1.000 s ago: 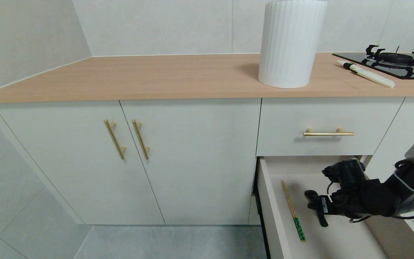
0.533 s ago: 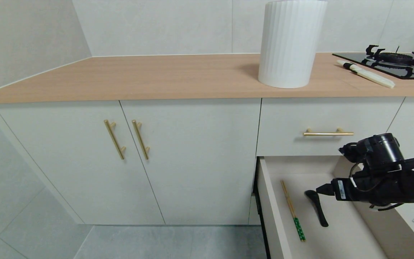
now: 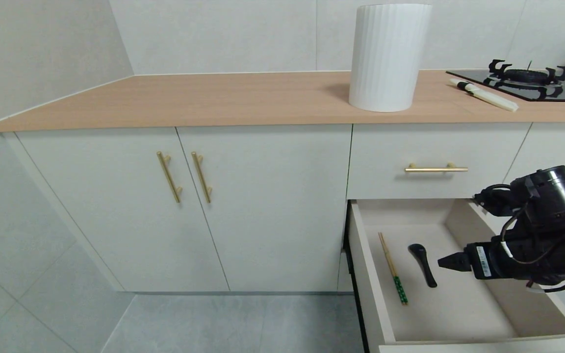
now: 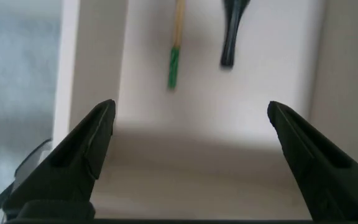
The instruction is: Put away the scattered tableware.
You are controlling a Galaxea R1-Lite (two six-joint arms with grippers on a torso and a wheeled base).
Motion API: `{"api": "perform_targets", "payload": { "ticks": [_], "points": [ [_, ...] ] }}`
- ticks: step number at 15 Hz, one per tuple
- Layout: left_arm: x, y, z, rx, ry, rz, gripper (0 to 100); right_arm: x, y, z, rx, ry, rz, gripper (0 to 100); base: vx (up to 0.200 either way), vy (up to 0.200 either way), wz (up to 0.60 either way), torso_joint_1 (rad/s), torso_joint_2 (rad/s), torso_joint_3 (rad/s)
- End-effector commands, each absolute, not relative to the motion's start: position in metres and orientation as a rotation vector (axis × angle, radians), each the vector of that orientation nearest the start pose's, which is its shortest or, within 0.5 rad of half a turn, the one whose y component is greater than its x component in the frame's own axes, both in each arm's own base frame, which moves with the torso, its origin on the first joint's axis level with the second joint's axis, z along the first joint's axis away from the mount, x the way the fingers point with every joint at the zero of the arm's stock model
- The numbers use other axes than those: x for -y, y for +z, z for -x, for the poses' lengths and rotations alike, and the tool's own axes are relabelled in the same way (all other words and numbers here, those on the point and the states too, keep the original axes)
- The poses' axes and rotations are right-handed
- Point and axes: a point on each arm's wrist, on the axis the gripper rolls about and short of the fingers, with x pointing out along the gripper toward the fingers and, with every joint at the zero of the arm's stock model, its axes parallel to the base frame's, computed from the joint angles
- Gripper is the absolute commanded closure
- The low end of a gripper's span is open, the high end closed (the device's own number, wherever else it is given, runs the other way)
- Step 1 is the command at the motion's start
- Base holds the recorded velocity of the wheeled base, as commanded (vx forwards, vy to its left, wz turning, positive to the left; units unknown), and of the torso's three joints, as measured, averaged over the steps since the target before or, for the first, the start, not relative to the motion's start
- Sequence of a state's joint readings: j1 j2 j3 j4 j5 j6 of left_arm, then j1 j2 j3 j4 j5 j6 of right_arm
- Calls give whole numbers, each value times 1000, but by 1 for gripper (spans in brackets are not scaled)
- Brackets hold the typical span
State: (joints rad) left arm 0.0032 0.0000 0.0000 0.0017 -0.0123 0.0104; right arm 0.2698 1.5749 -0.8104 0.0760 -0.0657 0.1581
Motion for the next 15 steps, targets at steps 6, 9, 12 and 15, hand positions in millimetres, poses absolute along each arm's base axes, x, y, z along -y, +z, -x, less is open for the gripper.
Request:
{"api": "perform_targets", "payload": {
  "ticks": [6, 9, 12, 15],
  "points": [
    [0, 75, 23, -1, -9, -11, 0, -63, 172, -193, -997, 326, 176, 0, -33, 0, 0, 0, 2, 0],
    [0, 75, 23, -1, -9, -11, 0, -72, 166, -175, -1105, 436, 290, 0, 0, 0, 0, 0, 0, 0],
    [0, 75, 23, -1, -9, -11, 0, -82, 152, -165, -1223, 512, 389, 0, 0, 0, 0, 0, 0, 0],
    [0, 75, 23, -1, -9, -11, 0, -93, 134, -162, -1319, 574, 476, 0, 0, 0, 0, 0, 0, 0]
  ]
}}
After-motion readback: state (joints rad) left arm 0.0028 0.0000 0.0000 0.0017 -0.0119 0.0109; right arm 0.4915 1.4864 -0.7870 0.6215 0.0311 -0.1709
